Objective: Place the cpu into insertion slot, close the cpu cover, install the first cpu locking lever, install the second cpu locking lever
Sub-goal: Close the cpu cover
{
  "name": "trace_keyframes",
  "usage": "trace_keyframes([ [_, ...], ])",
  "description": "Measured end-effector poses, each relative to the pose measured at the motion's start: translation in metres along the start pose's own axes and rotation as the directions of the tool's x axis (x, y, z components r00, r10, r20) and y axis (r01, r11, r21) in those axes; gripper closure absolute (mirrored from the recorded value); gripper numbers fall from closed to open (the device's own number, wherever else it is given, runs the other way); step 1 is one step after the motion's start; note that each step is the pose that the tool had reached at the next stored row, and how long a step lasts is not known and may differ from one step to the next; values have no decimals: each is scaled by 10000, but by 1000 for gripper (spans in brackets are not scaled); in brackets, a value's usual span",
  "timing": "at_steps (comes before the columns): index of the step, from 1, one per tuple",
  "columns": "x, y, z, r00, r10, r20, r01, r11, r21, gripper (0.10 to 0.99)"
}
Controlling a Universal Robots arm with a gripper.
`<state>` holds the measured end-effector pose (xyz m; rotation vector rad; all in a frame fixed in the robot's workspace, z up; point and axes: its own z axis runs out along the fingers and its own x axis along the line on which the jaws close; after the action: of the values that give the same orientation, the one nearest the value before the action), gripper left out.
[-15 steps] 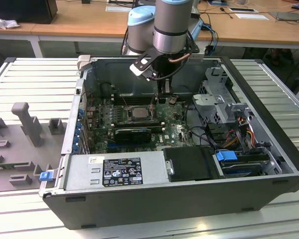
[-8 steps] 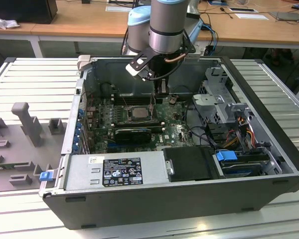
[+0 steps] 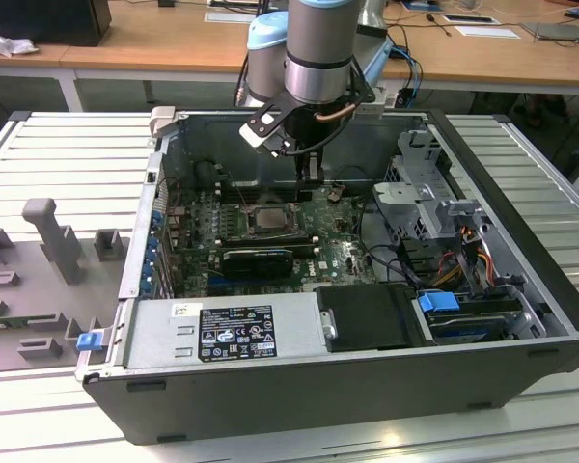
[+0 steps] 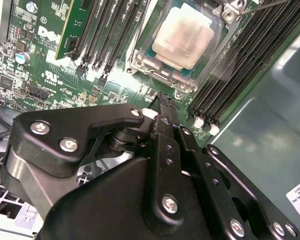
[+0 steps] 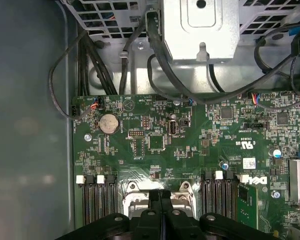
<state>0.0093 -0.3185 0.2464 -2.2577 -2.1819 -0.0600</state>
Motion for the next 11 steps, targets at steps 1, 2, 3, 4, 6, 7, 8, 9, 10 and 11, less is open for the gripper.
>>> trace_keyframes([
  [1,-1,-17,0,10000,0,0,0,10000,0,980],
  [2,-1,-28,-1,10000,0,-1,0,10000,0,980],
  [3,-2,-53,-1,10000,1,0,-1,10000,0,980],
  [4,-2,-77,6,10000,-1,-4,1,10000,-2,980],
  [6,-5,-112,38,10000,-19,-5,19,10000,1,980],
  [7,-6,-124,55,10000,-43,-7,43,10000,2,980],
  [8,-7,-134,73,10000,-77,-9,77,10000,2,980],
  [9,-8,-151,115,9998,-183,-14,183,9998,5,980],
  [10,-10,-168,145,9997,-244,-17,244,9997,7,980],
  [11,-11,-201,161,9997,-257,-18,257,9997,7,980],
])
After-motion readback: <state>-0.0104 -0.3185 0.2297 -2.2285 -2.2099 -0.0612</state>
